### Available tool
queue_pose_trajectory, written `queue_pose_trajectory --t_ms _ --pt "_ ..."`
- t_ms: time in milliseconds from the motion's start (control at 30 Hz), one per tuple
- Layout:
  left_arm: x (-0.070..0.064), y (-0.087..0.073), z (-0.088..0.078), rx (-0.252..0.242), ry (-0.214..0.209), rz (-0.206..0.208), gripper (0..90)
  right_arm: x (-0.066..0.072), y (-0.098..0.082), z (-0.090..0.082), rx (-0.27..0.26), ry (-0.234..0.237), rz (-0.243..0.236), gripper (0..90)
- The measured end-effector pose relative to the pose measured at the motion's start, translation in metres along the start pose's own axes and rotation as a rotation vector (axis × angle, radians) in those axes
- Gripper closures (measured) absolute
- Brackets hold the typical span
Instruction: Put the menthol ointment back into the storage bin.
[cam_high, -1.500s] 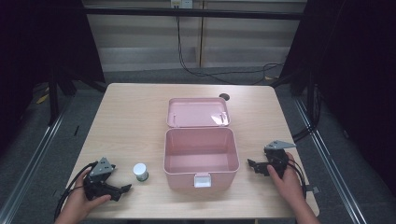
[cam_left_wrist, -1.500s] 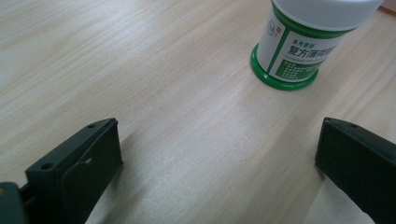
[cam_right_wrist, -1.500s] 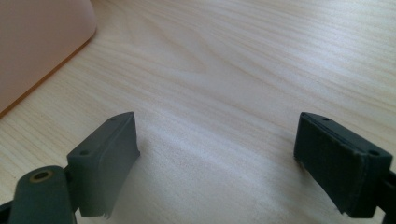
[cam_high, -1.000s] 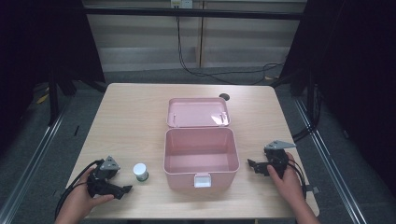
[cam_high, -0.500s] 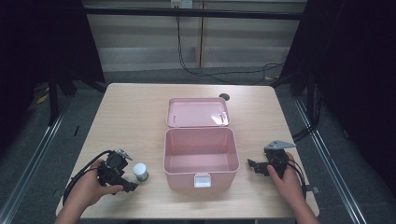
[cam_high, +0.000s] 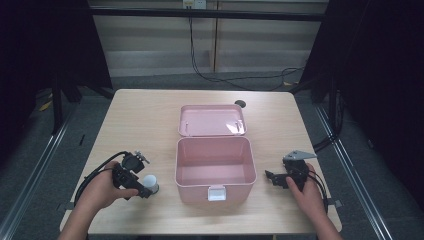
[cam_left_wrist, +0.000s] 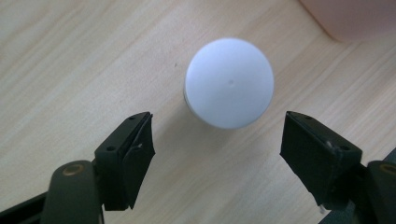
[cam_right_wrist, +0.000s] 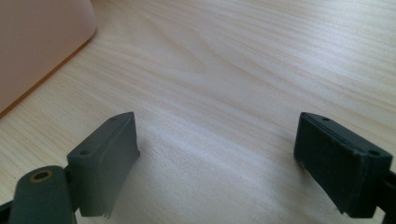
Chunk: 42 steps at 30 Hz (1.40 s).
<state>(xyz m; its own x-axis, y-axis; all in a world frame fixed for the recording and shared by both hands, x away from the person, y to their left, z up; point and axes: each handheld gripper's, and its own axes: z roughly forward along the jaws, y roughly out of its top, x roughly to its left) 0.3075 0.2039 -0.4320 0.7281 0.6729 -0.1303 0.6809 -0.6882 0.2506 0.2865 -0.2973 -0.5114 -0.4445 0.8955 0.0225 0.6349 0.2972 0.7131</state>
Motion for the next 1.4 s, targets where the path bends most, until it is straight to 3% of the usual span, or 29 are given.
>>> queue_pose_trajectory --t_ms 200,867,1400 --pt "-0.001 0.010 -0.002 0.021 0.001 0.022 25.9 0.000 0.000 0.000 0.000 0.000 -0.001 13.2" --pt "-0.002 0.025 0.002 0.080 -0.006 0.014 31.3 0.000 0.000 0.000 0.000 0.000 -0.001 13.2" --pt "-0.002 0.029 0.005 0.063 -0.005 0.008 42.2 0.000 0.000 0.000 0.000 0.000 -0.001 13.2"
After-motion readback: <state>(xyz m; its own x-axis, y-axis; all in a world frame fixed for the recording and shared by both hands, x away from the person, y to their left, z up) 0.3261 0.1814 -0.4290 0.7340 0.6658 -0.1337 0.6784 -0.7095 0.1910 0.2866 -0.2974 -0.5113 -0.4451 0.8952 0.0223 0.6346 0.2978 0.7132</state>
